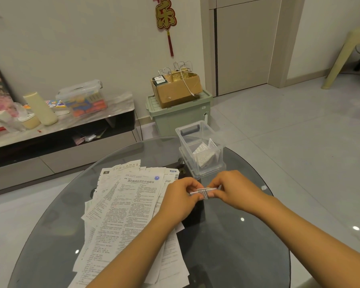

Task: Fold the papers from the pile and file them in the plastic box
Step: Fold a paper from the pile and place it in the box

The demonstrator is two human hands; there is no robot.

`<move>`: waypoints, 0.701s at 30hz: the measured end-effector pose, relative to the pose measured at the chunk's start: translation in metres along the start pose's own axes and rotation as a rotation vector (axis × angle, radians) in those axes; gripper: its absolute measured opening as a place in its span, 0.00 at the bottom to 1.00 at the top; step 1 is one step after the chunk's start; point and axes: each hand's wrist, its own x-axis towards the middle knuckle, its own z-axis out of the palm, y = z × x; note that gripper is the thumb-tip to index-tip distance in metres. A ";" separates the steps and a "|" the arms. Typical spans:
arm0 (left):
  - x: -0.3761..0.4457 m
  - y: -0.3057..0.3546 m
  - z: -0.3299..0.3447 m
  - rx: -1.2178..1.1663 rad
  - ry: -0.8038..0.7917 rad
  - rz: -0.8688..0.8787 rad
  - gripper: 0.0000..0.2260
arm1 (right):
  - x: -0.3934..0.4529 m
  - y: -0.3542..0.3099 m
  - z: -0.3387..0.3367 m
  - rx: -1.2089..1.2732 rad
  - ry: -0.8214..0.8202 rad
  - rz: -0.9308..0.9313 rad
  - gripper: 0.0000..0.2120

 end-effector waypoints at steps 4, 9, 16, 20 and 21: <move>-0.001 0.002 0.002 0.035 -0.034 -0.017 0.06 | -0.002 -0.002 0.005 0.003 0.038 0.015 0.06; 0.004 0.007 -0.006 0.091 -0.016 -0.031 0.07 | -0.002 -0.007 -0.005 0.024 0.060 0.007 0.06; 0.011 0.034 -0.035 0.187 -0.033 0.067 0.07 | -0.001 -0.025 -0.036 -0.016 0.108 -0.020 0.07; 0.027 0.054 -0.056 0.141 -0.002 0.160 0.07 | 0.011 -0.032 -0.060 0.031 0.183 0.005 0.06; 0.034 0.058 -0.060 0.132 -0.002 0.173 0.07 | 0.016 -0.034 -0.065 0.037 0.201 0.012 0.05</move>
